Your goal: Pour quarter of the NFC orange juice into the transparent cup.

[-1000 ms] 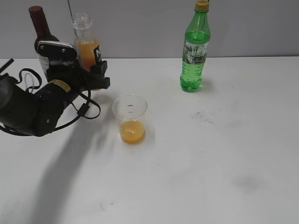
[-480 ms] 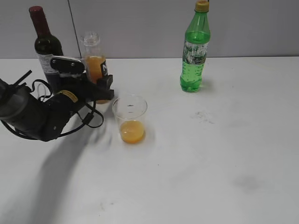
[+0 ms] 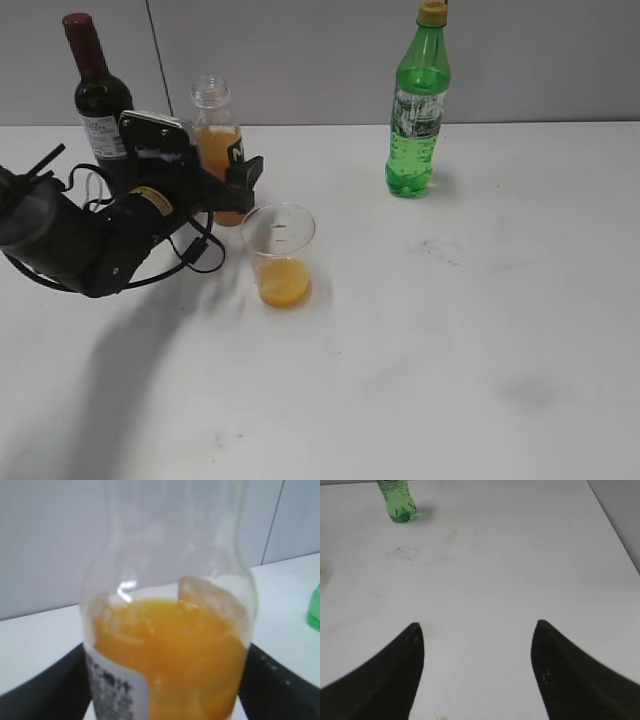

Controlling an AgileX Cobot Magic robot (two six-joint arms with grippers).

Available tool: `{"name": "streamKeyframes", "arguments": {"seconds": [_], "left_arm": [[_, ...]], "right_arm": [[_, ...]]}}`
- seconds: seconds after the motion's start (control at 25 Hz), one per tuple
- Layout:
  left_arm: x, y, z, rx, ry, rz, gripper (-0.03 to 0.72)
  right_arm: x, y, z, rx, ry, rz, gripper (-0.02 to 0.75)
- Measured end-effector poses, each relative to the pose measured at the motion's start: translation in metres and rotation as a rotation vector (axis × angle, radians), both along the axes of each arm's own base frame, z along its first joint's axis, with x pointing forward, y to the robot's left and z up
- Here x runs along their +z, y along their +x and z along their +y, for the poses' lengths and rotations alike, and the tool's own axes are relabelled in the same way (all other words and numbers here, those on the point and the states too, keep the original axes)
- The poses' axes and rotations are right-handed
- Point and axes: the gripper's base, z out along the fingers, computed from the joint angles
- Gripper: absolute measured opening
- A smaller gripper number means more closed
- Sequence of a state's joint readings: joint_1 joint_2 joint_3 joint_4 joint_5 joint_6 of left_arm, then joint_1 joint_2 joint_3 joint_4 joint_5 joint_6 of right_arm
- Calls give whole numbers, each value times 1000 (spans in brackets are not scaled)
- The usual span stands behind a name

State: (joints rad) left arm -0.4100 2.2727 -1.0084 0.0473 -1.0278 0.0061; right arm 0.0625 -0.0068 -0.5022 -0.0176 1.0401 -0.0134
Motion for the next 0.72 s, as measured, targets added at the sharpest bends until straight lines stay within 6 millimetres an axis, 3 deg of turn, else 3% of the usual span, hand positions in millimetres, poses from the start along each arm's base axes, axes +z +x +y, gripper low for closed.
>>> {"name": "streamKeyframes", "arguments": {"seconds": [0.44, 0.72], "left_arm": [[32, -20, 7, -17, -1, -9, 674], [67, -27, 10, -21, -87, -188, 674]], "right_arm": [[0, 0, 0, 0, 0, 0, 518], [0, 0, 0, 0, 0, 0, 518]]}}
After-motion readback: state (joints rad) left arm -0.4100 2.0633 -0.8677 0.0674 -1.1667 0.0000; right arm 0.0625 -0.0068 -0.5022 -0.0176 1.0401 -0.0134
